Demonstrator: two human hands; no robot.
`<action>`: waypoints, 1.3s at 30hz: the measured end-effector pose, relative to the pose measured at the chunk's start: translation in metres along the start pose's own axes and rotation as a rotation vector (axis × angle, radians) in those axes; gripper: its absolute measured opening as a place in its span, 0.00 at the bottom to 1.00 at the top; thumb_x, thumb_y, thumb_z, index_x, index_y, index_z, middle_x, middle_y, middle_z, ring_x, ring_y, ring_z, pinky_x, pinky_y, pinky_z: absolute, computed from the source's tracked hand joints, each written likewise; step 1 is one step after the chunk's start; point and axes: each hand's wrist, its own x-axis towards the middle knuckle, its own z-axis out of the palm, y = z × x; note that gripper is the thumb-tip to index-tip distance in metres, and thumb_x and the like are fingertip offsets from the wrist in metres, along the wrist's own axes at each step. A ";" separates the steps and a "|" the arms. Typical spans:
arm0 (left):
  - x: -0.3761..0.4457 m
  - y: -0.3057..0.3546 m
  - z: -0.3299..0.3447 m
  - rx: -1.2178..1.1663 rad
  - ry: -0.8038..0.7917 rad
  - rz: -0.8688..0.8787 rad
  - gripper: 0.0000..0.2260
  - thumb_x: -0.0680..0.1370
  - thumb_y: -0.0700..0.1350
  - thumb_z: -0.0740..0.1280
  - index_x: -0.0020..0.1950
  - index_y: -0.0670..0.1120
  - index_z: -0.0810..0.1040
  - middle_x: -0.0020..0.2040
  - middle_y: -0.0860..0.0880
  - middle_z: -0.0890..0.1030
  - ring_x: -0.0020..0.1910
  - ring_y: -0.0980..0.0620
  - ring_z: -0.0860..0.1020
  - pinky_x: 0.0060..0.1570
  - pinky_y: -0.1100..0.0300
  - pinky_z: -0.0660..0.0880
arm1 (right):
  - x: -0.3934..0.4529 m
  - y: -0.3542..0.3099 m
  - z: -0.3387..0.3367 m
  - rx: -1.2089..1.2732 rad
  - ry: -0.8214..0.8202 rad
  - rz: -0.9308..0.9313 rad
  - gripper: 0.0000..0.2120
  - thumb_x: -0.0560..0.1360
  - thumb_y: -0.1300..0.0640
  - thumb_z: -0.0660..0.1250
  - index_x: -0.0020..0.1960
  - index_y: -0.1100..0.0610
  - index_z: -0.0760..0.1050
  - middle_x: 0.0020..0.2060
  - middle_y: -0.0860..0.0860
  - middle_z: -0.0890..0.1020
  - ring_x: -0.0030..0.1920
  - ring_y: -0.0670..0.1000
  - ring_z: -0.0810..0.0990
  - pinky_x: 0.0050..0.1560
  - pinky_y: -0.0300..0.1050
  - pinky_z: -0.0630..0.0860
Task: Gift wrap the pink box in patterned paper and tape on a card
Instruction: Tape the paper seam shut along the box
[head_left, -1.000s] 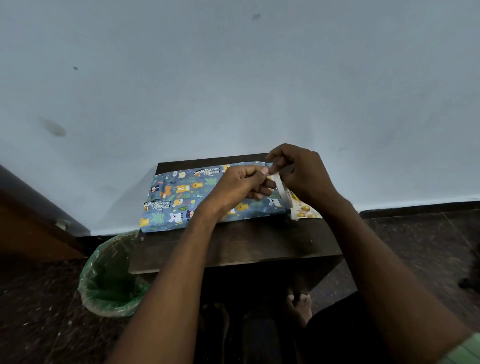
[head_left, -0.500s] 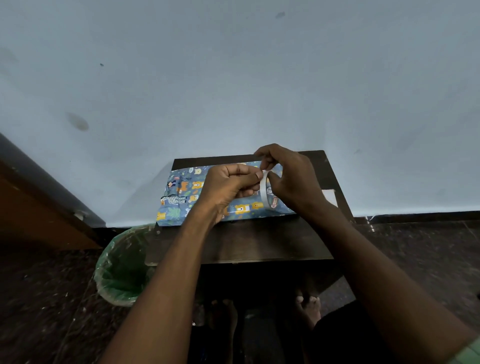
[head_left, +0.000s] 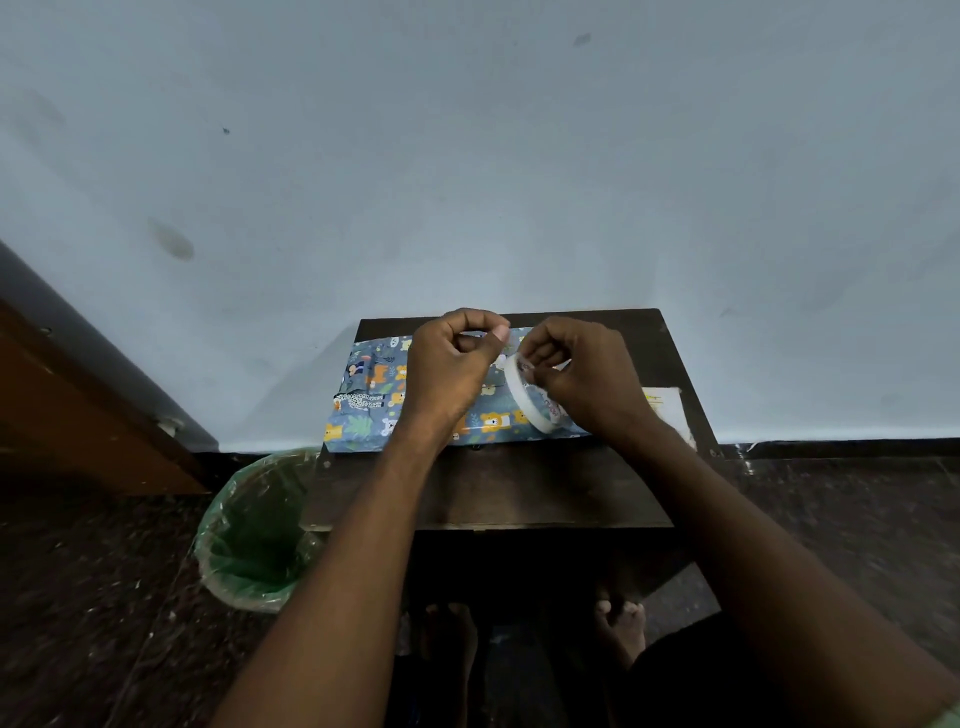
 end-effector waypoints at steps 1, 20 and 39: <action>0.001 0.000 -0.002 0.002 0.006 0.009 0.08 0.80 0.41 0.74 0.46 0.54 0.86 0.43 0.53 0.88 0.39 0.52 0.82 0.42 0.56 0.79 | 0.000 0.001 0.000 0.032 -0.025 0.024 0.14 0.68 0.71 0.78 0.46 0.54 0.85 0.37 0.45 0.86 0.37 0.43 0.84 0.40 0.37 0.79; -0.004 0.006 -0.002 -0.266 -0.133 -0.347 0.08 0.78 0.46 0.77 0.57 0.47 0.89 0.49 0.53 0.89 0.42 0.60 0.83 0.41 0.65 0.77 | -0.001 0.004 0.004 0.271 0.022 0.063 0.13 0.72 0.72 0.74 0.52 0.59 0.87 0.41 0.50 0.87 0.40 0.48 0.86 0.40 0.44 0.83; -0.007 0.011 -0.003 -0.218 -0.204 -0.156 0.09 0.80 0.39 0.75 0.60 0.44 0.86 0.51 0.46 0.89 0.51 0.59 0.86 0.47 0.70 0.77 | -0.003 0.007 0.002 0.089 0.014 0.241 0.11 0.71 0.72 0.73 0.44 0.58 0.87 0.35 0.44 0.85 0.33 0.38 0.83 0.43 0.40 0.81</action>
